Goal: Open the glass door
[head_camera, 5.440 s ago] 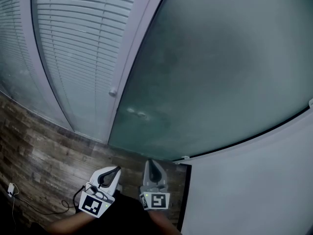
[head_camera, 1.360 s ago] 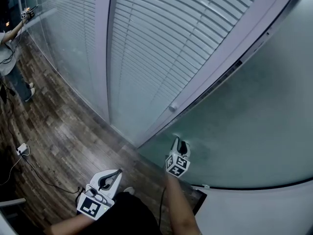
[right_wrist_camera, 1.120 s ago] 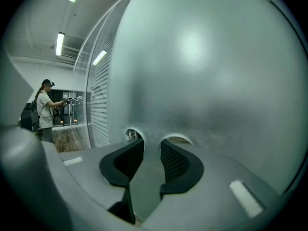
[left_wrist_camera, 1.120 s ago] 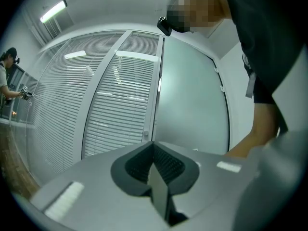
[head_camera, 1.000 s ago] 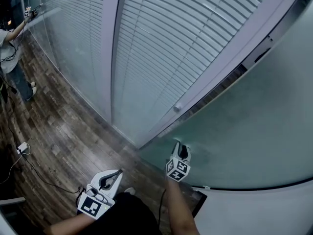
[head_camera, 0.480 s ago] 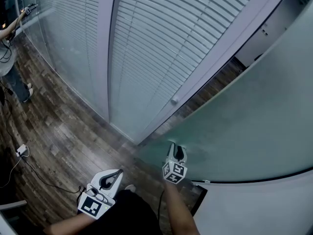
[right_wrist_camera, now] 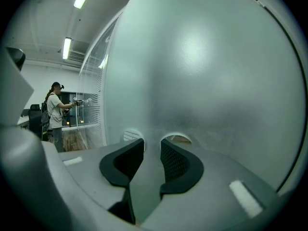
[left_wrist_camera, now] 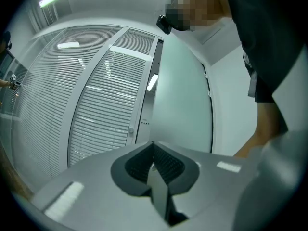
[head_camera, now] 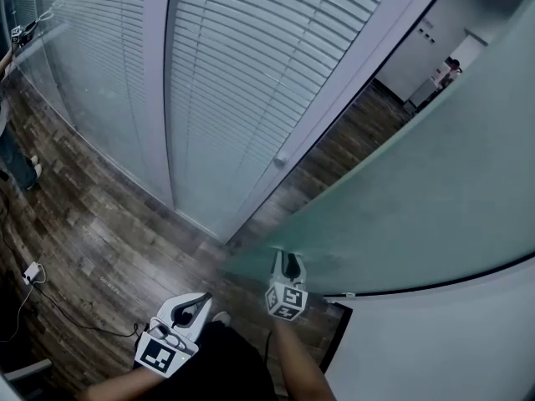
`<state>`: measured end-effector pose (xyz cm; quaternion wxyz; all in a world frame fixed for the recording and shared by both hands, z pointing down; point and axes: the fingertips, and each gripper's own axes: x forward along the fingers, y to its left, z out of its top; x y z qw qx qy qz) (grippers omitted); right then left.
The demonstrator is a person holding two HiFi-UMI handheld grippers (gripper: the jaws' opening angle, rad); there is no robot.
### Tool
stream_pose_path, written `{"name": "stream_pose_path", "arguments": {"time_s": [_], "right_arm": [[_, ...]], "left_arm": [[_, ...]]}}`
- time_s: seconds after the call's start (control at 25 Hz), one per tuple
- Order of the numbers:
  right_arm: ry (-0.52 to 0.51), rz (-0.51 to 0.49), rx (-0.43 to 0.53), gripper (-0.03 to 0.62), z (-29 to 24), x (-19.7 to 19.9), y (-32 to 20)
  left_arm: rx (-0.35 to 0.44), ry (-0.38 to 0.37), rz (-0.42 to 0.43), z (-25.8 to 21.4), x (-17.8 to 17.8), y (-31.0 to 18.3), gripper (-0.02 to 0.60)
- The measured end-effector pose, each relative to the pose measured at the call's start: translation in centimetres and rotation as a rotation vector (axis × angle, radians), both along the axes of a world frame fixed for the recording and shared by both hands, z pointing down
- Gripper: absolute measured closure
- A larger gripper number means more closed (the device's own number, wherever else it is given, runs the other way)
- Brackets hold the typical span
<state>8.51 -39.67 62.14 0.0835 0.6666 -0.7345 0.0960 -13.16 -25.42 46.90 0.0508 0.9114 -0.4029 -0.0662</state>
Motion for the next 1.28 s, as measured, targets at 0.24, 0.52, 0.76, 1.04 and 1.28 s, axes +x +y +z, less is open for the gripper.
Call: {"name": "stream_pose_path", "arguments": {"time_s": [0.24, 0.52, 0.76, 1.04, 1.28], "right_arm": [[0.014, -0.012, 0.032, 0.484, -1.3, -0.5, 3.5], [0.01, 0.015, 0.055, 0.484, -2.1, -2.1, 7.9], [0.03, 0.047, 0.073, 0.487, -5.0, -2.7, 10.8], [0.024, 0.043, 0.059, 0.487, -4.8, -2.9, 14.6], [0.019, 0.022, 0.051, 0.488, -5.3, -2.6, 17.2]], "left_arm": [[-0.028, 0.004, 0.053, -0.4, -0.3, 0.8, 0.581], [-0.021, 0.016, 0.124, -1.0, -0.7, 2.0, 0.581], [-0.022, 0.006, 0.252, -2.9, 0.9, 2.6, 0.581], [-0.02, 0.016, 0.271, -2.9, 2.0, 3.9, 0.581], [0.007, 0.001, 0.244, -3.2, 3.0, 5.5, 0.581]]}}
